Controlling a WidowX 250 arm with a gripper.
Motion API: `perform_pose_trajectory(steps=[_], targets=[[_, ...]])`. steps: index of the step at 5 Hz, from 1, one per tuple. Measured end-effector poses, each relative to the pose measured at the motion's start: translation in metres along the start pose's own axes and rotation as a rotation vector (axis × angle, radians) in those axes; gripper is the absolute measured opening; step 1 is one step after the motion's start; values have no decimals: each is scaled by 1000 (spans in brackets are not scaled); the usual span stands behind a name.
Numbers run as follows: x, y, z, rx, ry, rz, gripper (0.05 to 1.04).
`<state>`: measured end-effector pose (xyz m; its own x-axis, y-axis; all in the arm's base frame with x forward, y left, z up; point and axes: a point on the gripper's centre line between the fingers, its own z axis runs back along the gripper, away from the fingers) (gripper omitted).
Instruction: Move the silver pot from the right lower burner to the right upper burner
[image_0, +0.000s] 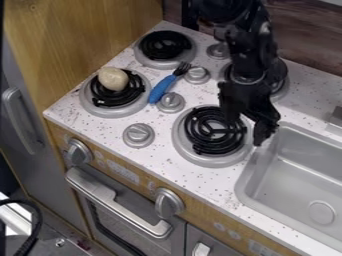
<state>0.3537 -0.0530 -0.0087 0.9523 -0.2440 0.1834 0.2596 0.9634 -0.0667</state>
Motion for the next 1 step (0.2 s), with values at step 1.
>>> perform_pose_trajectory(steps=[1], targets=[[-8, 5, 6, 30, 55, -18, 999]])
